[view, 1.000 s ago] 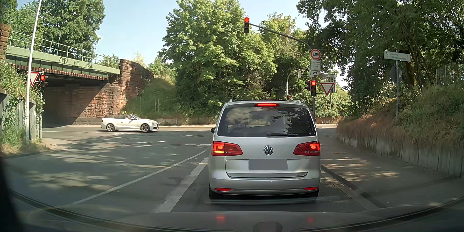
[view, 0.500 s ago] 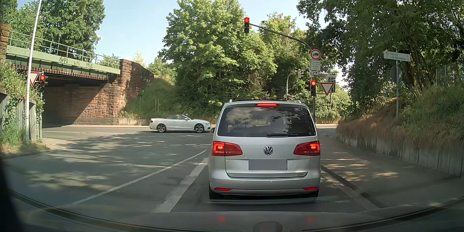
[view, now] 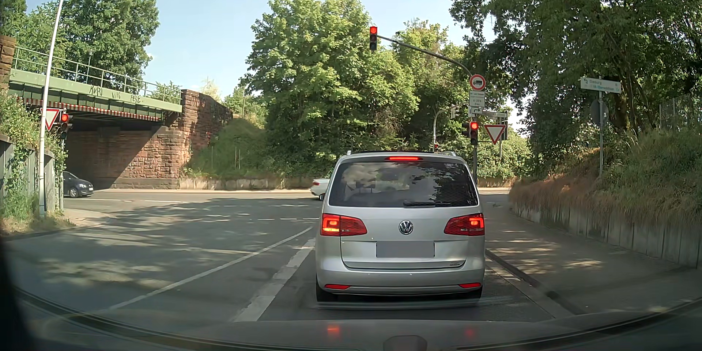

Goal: Follow the waypoints while adhering to traffic rules and regulations

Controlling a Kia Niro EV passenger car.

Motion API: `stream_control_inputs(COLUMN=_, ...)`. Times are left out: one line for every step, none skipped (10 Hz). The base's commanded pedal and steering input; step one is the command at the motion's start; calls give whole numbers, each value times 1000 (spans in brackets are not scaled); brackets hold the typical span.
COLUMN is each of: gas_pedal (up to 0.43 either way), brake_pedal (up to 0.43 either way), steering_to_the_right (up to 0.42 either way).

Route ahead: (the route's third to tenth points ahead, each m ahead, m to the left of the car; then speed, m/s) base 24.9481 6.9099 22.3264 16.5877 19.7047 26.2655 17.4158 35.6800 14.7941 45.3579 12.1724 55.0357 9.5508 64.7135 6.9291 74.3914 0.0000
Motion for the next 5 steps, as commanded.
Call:
stream_control_inputs(gas_pedal=0, brake_pedal=207, steering_to_the_right=5)
stream_control_inputs(gas_pedal=0, brake_pedal=207, steering_to_the_right=5)
stream_control_inputs(gas_pedal=0, brake_pedal=207, steering_to_the_right=5)
stream_control_inputs(gas_pedal=0, brake_pedal=207, steering_to_the_right=5)
stream_control_inputs(gas_pedal=0, brake_pedal=207, steering_to_the_right=5)
